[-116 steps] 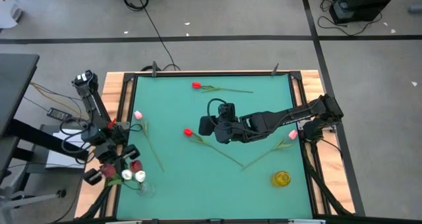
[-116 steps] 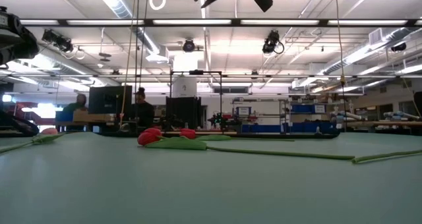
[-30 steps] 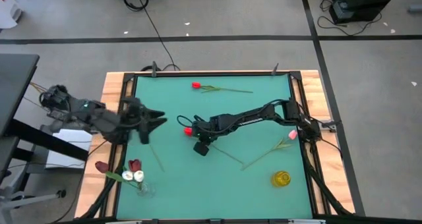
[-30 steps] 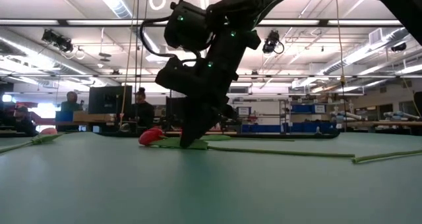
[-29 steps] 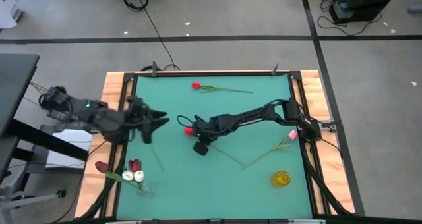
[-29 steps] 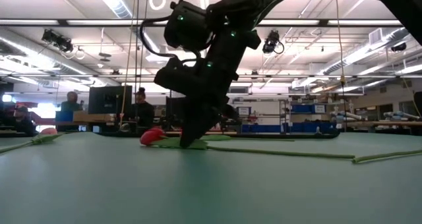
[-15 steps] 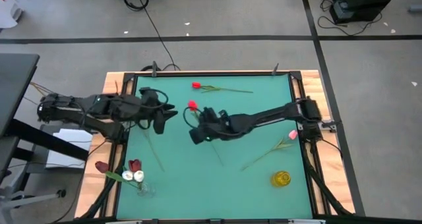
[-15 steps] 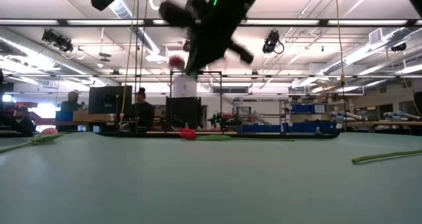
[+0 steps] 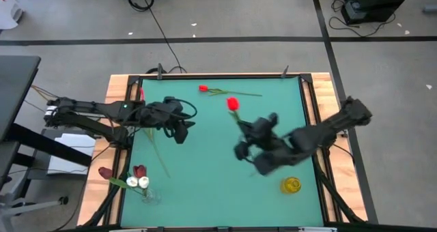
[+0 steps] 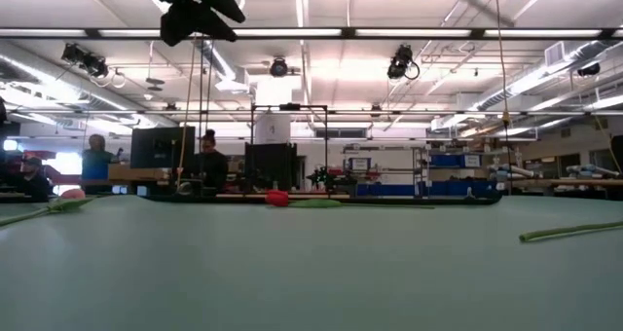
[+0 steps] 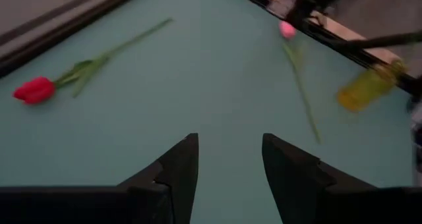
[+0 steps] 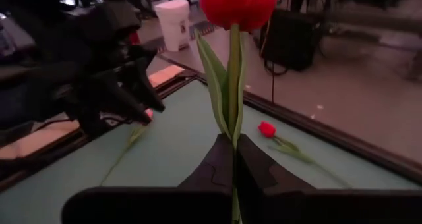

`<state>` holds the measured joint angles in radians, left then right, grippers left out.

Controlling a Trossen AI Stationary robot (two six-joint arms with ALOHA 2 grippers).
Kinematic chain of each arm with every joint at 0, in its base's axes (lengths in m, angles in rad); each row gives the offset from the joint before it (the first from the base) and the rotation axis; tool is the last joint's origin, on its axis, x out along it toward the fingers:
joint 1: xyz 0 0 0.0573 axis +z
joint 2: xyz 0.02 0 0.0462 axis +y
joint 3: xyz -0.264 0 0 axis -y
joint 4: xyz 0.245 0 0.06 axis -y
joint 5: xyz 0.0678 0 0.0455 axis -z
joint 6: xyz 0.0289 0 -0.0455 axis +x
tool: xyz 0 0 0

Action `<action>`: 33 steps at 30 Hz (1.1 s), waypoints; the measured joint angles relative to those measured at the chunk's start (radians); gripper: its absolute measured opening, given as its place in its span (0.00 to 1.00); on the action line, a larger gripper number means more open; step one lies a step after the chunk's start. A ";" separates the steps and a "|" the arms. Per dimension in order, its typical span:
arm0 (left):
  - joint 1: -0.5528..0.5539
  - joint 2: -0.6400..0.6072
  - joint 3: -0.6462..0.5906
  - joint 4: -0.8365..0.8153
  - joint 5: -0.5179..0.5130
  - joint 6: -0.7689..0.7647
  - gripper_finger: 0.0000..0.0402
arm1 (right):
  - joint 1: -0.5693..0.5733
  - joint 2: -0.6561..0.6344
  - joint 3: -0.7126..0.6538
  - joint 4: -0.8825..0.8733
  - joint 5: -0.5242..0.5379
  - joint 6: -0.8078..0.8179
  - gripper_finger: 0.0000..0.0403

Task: Sort flowers into vase by color
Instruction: Put the bottom red flower into the yellow vase

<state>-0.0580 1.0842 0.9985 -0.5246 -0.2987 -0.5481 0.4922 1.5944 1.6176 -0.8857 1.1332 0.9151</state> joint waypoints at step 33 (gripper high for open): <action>0.154 0.095 0.000 0.063 -0.155 -0.008 0.43 | 0.829 -0.386 -0.505 -0.418 0.438 0.639 0.02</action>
<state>0.0959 1.1793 0.9985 -0.4620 -0.4539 -0.5564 1.3213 1.2080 1.1131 -1.3034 1.5714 1.5539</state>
